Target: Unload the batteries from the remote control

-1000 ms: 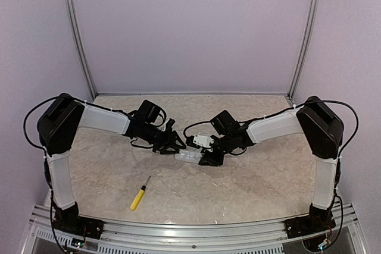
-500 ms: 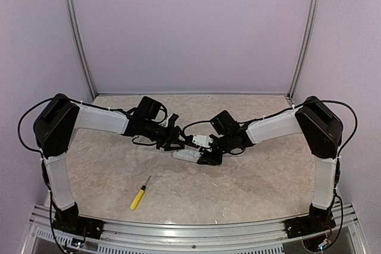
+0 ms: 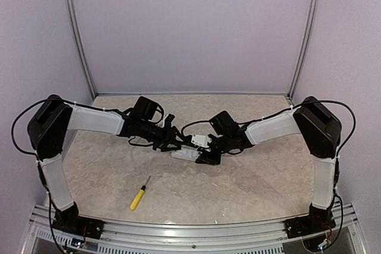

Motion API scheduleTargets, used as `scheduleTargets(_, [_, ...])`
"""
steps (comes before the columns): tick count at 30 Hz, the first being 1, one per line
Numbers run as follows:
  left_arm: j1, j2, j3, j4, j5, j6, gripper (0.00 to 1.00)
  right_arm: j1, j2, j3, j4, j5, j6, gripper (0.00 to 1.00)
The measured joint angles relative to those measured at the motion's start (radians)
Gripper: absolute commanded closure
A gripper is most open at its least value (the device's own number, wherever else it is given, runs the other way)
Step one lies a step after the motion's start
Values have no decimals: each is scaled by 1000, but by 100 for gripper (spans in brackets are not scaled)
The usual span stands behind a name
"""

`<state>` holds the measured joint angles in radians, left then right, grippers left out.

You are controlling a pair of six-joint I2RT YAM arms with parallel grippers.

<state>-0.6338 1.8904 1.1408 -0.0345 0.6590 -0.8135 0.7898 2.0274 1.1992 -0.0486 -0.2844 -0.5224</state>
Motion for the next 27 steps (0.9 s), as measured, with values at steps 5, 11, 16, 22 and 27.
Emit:
scheduleTargets(5, [24,-74,-15,-53,-77,55,59,2,3,0,13,5,0,95])
scheduleTargets(11, [31,-82,-12,-126,-170,126,59,7,4,-12,47,22,5,98])
scheduleTargets(16, [31,-78,-26,-129,-199,134,59,12,-8,-71,162,54,15,98])
scheduleTargets(22, [31,-78,-37,-108,-220,134,59,53,-32,-167,333,191,-23,100])
scheduleTargets(27, [31,-81,-64,-85,-238,129,59,109,-32,-247,508,377,-113,100])
